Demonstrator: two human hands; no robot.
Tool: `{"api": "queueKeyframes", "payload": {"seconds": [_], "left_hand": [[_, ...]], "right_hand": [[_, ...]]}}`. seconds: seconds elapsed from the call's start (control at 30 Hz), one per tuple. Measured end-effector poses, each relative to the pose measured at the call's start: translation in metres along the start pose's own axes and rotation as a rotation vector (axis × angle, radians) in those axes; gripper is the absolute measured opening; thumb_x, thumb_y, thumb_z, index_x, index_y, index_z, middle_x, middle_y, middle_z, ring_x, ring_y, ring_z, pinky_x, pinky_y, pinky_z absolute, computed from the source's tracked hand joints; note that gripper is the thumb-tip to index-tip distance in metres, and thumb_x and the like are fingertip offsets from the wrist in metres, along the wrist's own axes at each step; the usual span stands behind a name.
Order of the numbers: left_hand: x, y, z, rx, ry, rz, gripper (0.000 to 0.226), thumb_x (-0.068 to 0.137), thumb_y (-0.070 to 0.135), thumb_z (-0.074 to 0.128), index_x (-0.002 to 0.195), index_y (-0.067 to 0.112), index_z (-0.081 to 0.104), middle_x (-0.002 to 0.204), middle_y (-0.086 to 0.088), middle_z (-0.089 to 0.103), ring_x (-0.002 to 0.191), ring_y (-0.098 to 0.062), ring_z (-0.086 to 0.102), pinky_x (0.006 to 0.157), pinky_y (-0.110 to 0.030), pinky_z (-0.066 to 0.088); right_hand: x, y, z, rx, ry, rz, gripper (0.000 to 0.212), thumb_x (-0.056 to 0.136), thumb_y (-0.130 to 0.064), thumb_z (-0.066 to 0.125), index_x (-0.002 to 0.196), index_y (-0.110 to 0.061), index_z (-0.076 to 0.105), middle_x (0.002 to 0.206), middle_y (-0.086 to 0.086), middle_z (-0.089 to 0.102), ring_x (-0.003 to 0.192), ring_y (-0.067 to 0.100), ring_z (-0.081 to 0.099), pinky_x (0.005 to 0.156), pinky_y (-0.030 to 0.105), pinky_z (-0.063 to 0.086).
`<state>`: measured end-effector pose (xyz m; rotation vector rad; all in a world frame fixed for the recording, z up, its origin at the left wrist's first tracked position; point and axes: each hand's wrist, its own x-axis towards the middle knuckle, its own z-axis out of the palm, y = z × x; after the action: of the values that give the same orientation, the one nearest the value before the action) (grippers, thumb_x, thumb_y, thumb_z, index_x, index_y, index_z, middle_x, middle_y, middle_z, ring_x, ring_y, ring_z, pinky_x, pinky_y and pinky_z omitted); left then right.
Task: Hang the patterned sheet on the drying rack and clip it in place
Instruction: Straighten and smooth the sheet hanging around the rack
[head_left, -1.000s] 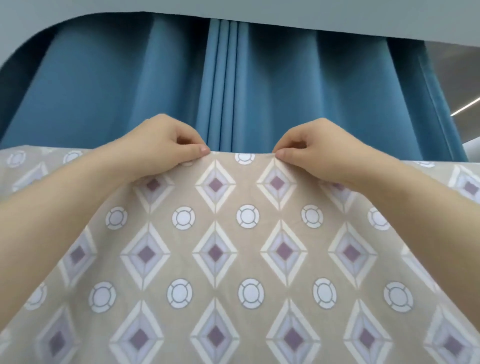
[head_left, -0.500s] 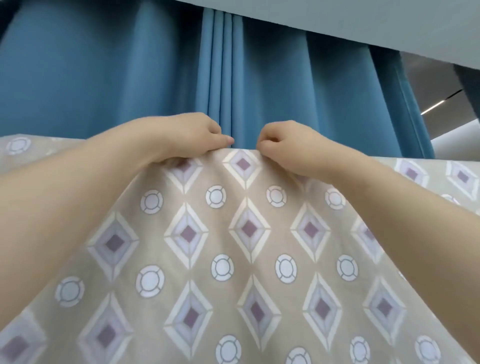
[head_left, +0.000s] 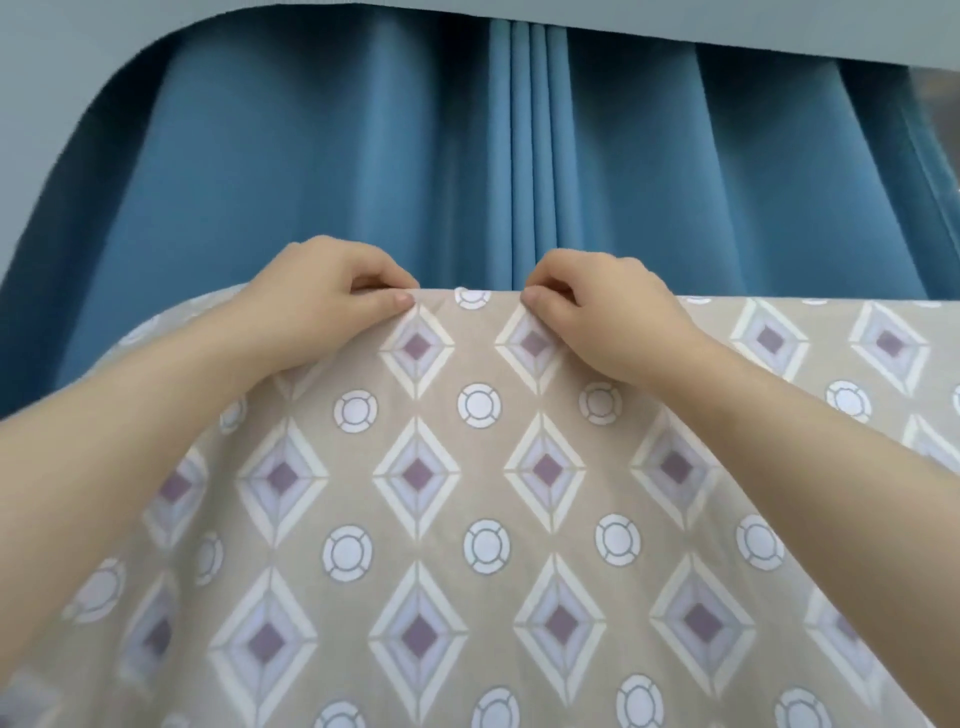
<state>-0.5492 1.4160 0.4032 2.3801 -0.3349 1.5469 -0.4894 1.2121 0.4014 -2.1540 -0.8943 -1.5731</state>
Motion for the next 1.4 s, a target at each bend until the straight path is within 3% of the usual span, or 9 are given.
{"api": "queueKeyframes", "payload": {"seconds": [0.07, 0.17, 0.3, 0.43, 0.57, 0.7, 0.93, 1.3, 1.4], "left_hand": [[0.005, -0.001, -0.006, -0.095, -0.043, -0.06, 0.012, 0.088, 0.032, 0.06, 0.082, 0.03, 0.07, 0.067, 0.019, 0.067, 0.061, -0.004, 0.061, 0.053, -0.025, 0.05], [0.017, 0.002, -0.011, -0.14, -0.065, -0.112, 0.016, 0.088, 0.032, 0.061, 0.075, 0.026, 0.07, 0.072, 0.005, 0.069, 0.063, -0.019, 0.062, 0.057, -0.034, 0.055], [0.039, 0.009, -0.007, -0.056, -0.142, -0.204, 0.014, 0.086, 0.026, 0.063, 0.076, 0.02, 0.07, 0.066, -0.006, 0.059, 0.051, -0.021, 0.049, 0.039, -0.02, 0.042], [0.048, 0.01, 0.002, 0.084, -0.183, -0.248, 0.014, 0.085, 0.04, 0.06, 0.088, 0.026, 0.056, 0.071, -0.003, 0.057, 0.051, -0.02, 0.049, 0.044, -0.022, 0.039], [0.036, 0.002, 0.005, 0.183, -0.054, -0.122, 0.037, 0.092, 0.047, 0.046, 0.072, 0.015, 0.046, 0.069, -0.001, 0.048, 0.061, -0.02, 0.047, 0.048, -0.026, 0.035], [0.019, -0.008, -0.006, 0.08, 0.014, -0.092, 0.031, 0.091, 0.042, 0.051, 0.072, 0.018, 0.055, 0.066, 0.0, 0.055, 0.058, -0.017, 0.051, 0.058, -0.028, 0.042], [-0.012, -0.056, -0.045, 0.096, 0.07, -0.155, 0.02, 0.094, 0.036, 0.044, 0.093, 0.034, 0.065, 0.093, 0.017, 0.064, 0.089, -0.01, 0.058, 0.071, -0.015, 0.04], [-0.033, -0.134, -0.091, -0.112, -0.069, -0.171, 0.018, 0.093, 0.027, 0.054, 0.086, 0.023, 0.07, 0.085, 0.004, 0.072, 0.082, -0.018, 0.068, 0.083, -0.036, 0.053], [-0.034, -0.139, -0.1, -0.146, -0.166, -0.184, 0.018, 0.094, 0.019, 0.053, 0.086, 0.015, 0.069, 0.086, -0.004, 0.072, 0.081, -0.022, 0.069, 0.079, -0.032, 0.054]], "right_hand": [[0.005, -0.001, -0.003, 0.081, -0.027, 0.021, 0.018, 0.095, -0.031, 0.046, 0.096, -0.021, 0.062, 0.089, -0.008, 0.061, 0.091, 0.018, 0.052, 0.084, 0.035, 0.044], [0.016, -0.001, -0.013, 0.083, -0.078, 0.037, 0.014, 0.094, -0.029, 0.05, 0.087, -0.022, 0.059, 0.075, -0.012, 0.053, 0.085, 0.016, 0.049, 0.071, 0.027, 0.039], [0.036, 0.002, -0.016, 0.074, -0.19, 0.117, 0.025, 0.092, -0.026, 0.054, 0.093, -0.005, 0.066, 0.092, 0.008, 0.065, 0.082, 0.021, 0.053, 0.071, 0.027, 0.042], [0.044, 0.008, -0.014, 0.012, -0.372, 0.223, 0.026, 0.093, -0.029, 0.048, 0.095, -0.008, 0.062, 0.096, 0.008, 0.062, 0.079, 0.024, 0.056, 0.073, 0.03, 0.045], [0.037, 0.004, -0.004, 0.0, -0.199, 0.063, 0.017, 0.096, -0.022, 0.037, 0.093, -0.017, 0.054, 0.083, -0.005, 0.054, 0.09, 0.021, 0.049, 0.074, 0.031, 0.039], [0.031, -0.023, 0.007, 0.035, -0.135, -0.069, 0.023, 0.096, -0.03, 0.037, 0.095, -0.018, 0.056, 0.089, -0.003, 0.059, 0.09, 0.022, 0.052, 0.074, 0.036, 0.045], [0.032, -0.058, 0.016, -0.067, -0.169, -0.075, 0.026, 0.095, -0.045, 0.035, 0.104, -0.03, 0.055, 0.096, -0.007, 0.055, 0.089, 0.02, 0.048, 0.068, 0.032, 0.034], [0.044, -0.143, 0.058, -0.029, -0.018, -0.027, 0.03, 0.096, -0.028, 0.038, 0.1, -0.012, 0.063, 0.1, 0.007, 0.065, 0.095, 0.03, 0.056, 0.08, 0.039, 0.049], [0.045, -0.148, 0.059, -0.045, -0.002, -0.007, 0.03, 0.095, -0.022, 0.039, 0.098, -0.006, 0.064, 0.098, 0.01, 0.066, 0.092, 0.031, 0.056, 0.081, 0.04, 0.05]]}}
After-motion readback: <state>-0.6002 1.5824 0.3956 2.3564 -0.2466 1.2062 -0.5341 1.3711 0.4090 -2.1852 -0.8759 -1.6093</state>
